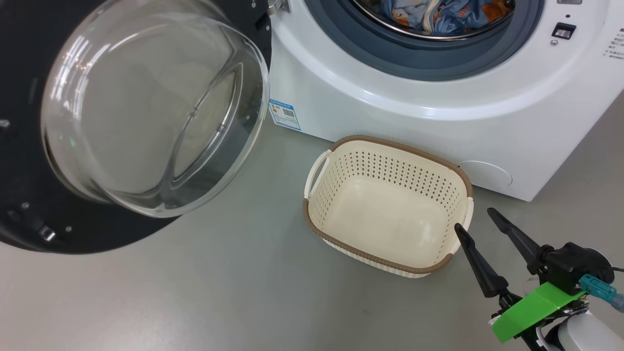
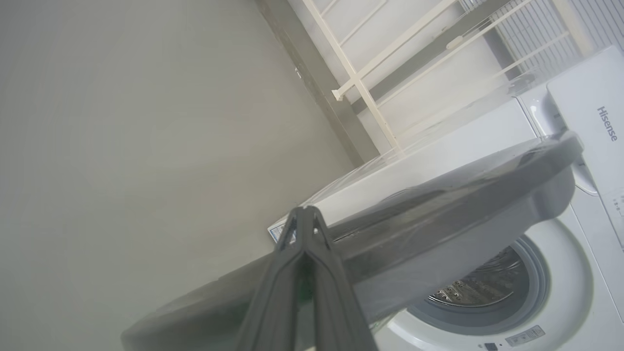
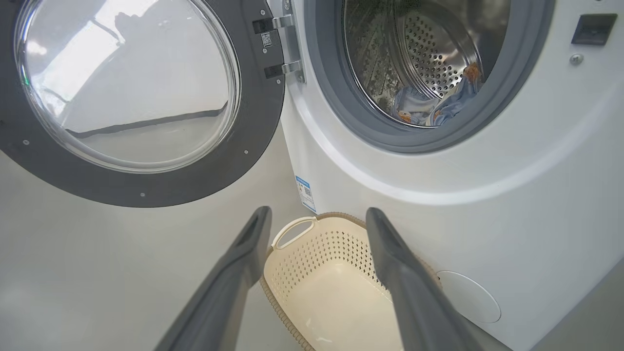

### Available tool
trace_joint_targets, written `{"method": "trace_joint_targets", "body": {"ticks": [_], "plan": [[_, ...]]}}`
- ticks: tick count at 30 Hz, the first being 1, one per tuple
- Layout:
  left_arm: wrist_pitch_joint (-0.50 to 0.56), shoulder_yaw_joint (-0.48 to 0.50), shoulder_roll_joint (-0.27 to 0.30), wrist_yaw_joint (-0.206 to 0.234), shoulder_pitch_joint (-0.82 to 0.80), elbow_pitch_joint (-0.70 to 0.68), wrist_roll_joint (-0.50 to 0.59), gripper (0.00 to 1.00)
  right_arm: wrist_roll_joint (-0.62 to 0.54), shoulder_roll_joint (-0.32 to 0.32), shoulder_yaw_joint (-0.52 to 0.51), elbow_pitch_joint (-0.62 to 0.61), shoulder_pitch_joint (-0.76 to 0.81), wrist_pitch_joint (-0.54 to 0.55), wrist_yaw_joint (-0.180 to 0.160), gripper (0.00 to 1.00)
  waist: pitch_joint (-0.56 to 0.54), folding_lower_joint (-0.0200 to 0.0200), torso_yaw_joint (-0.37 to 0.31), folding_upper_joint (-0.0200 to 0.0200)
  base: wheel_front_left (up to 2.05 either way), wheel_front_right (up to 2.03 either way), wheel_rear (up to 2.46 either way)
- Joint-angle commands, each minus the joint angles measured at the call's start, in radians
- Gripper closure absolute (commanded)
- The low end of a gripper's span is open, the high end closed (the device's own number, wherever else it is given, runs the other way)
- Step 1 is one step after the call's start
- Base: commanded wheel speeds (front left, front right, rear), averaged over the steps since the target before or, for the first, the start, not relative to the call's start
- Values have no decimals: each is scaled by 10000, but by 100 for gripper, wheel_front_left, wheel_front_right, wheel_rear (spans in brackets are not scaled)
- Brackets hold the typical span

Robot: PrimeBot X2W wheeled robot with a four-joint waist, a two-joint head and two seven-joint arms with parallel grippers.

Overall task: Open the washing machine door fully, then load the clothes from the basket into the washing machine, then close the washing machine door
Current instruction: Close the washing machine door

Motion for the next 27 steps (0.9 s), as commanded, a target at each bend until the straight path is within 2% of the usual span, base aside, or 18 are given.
{"method": "trace_joint_targets", "body": {"ticks": [1,15,20,27], "plan": [[337,62,492,-72,17,-460,-192,100,73,-47,93,-194,-160,-80,44,0,-38,0,-4,0,0,0,0],[2348,-507,660,-73,726,-1867,-1133,100,5,176,-289,-216,47,-80,44,0,-539,0,-77,0,0,0,0],[2697,-643,712,-73,901,-2433,-1255,100,-11,256,-434,-221,171,-80,44,0,-740,0,-134,0,0,0,0],[3611,-990,708,-73,1284,-3603,-1609,100,-78,392,-812,-276,486,-80,44,0,-1060,0,-308,0,0,0,0]]}}
